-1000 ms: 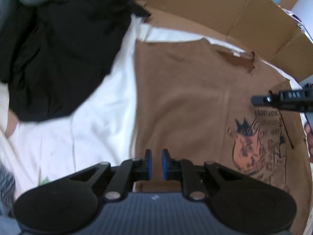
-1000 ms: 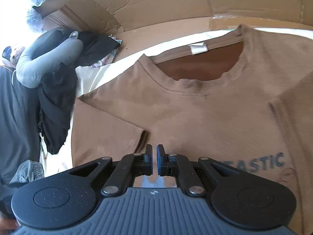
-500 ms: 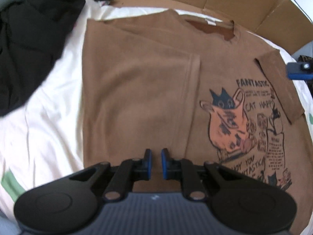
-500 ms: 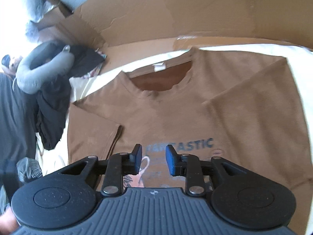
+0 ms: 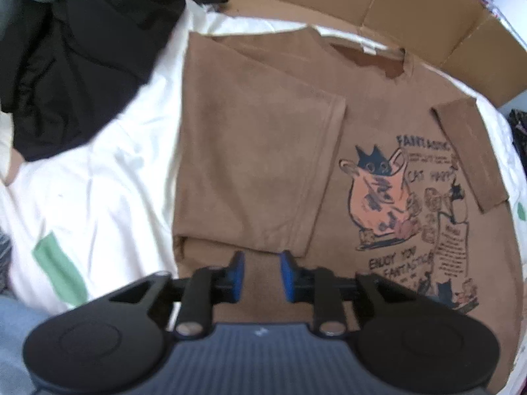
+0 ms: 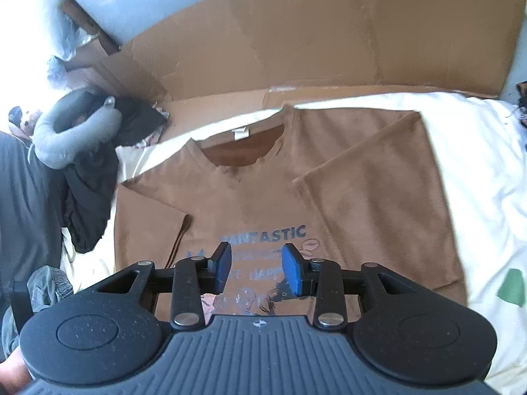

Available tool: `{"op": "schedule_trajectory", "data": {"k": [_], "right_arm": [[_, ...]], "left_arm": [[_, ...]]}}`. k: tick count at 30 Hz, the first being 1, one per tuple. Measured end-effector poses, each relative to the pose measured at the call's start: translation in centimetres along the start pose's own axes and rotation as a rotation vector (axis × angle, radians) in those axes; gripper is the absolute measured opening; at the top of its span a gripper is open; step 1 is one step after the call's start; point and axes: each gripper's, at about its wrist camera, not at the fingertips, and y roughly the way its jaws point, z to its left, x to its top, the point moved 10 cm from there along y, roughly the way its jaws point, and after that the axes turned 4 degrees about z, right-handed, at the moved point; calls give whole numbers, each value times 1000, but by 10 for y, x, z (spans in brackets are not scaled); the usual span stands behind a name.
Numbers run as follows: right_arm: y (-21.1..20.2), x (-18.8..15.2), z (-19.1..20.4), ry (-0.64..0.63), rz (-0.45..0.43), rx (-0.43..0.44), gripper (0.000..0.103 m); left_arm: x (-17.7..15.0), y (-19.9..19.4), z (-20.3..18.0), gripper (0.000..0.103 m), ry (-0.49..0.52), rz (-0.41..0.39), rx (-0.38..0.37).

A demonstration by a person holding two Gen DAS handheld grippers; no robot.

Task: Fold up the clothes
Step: 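Raise both open grippers and move them toward the brown shirt hem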

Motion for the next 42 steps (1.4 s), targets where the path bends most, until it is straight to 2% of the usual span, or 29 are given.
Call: {"op": "schedule_trajectory", "data": {"k": [4, 6, 9, 11, 13, 16, 27, 36, 42], "right_arm": [[-35, 2, -4, 13, -37, -11, 46], [-54, 4, -5, 36, -60, -17, 55], [-79, 8, 2, -24, -59, -38, 59], [-99, 16, 4, -32, -84, -48, 64], [-120, 24, 9, -15, -118, -22, 67], [-149, 29, 12, -14, -162, 6, 70], [-252, 42, 15, -36, -237, 21, 70], [-374, 66, 40, -199, -277, 10, 72], [-430, 55, 47, -275, -261, -17, 73]], "left_arm": [[6, -32, -1, 49, -34, -34, -12], [8, -51, -3, 54, -48, -52, -17], [8, -81, -4, 61, -73, -78, -15], [6, -103, -4, 73, -94, -107, -13], [4, -123, -4, 78, -110, -131, -11], [-4, -148, -1, 79, -138, -136, -12], [-24, -226, 4, 79, -188, -195, -6], [-27, -306, 14, 82, -152, -283, 27], [-43, -339, 25, 82, -153, -309, 35]]}}
